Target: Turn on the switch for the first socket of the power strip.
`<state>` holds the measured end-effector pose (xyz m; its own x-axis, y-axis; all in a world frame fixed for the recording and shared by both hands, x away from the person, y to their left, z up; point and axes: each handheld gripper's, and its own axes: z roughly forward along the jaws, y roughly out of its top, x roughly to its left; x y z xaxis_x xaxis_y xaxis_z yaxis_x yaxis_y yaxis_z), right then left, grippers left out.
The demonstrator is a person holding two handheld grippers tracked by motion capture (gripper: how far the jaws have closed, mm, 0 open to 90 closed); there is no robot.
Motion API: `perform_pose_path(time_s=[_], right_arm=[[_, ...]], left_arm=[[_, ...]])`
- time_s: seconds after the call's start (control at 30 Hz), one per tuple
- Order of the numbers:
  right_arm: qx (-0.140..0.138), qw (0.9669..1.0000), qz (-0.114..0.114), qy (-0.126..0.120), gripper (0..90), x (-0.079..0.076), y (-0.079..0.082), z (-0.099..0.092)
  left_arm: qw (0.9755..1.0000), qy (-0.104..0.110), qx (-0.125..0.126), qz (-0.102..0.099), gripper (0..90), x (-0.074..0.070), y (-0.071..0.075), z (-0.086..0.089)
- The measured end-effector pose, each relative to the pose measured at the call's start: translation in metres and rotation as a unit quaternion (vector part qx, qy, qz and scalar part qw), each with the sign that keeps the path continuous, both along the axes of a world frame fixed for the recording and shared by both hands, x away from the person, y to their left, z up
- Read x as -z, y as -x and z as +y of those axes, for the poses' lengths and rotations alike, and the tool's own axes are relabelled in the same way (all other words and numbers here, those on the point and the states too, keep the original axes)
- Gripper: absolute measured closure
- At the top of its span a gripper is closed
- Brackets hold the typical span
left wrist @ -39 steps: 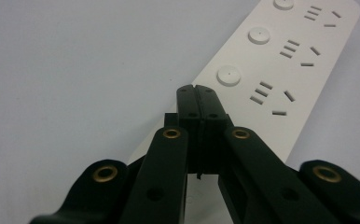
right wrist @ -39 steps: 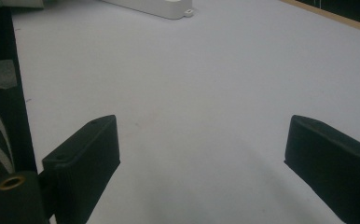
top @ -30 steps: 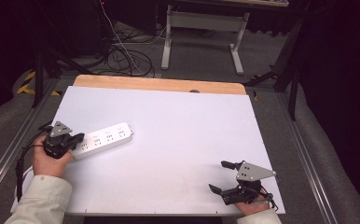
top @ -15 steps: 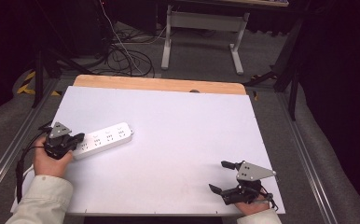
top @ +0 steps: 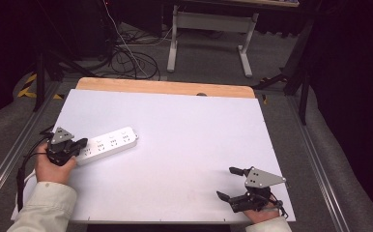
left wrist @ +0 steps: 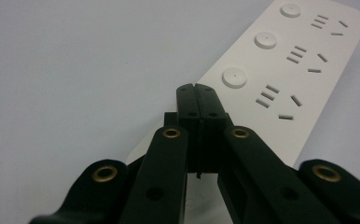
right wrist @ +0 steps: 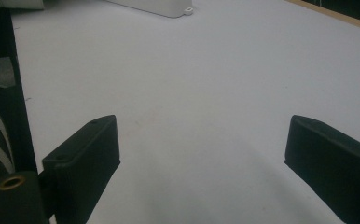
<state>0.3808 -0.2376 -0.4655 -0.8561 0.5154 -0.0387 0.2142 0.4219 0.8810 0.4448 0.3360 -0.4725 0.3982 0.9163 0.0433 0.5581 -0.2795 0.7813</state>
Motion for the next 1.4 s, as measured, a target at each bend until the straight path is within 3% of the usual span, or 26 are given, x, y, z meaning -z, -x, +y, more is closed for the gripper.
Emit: perform_pose_path(time_s=[0.9,1.0,1.17,1.27,1.37,1.4], right_arm=[[-0.002,1.0,0.001,0.0,10.6,0.0005,0.0003,0.0006],[-0.002,1.0,0.001,0.0,10.6,0.0005,0.0002,0.0007],[-0.003,1.0,0.001,0.002,10.6,0.0005,0.0004,0.0007],[-0.003,1.0,0.002,0.001,10.6,0.0006,0.0006,0.0009],[-0.002,1.0,0.002,0.0,10.6,0.0006,0.0003,0.0006],[0.0,1.0,0.003,0.0,10.6,0.0006,0.0,0.0004]], left_arm=[[0.9999,0.01,-0.006,0.013,90.0,-0.0001,-0.0011,0.0001],[0.9996,0.019,-0.01,0.021,90.0,-0.0006,-0.0021,0.0015],[0.9997,0.009,-0.009,0.021,90.0,-0.001,-0.0025,0.0001],[0.9996,0.018,-0.006,0.021,90.0,-0.0007,-0.0028,0.0016],[0.9989,0.046,0.002,0.012,90.0,0.0019,-0.0008,0.002],[0.9989,0.044,0.008,0.013,90.0,0.0004,-0.0008,0.001]])
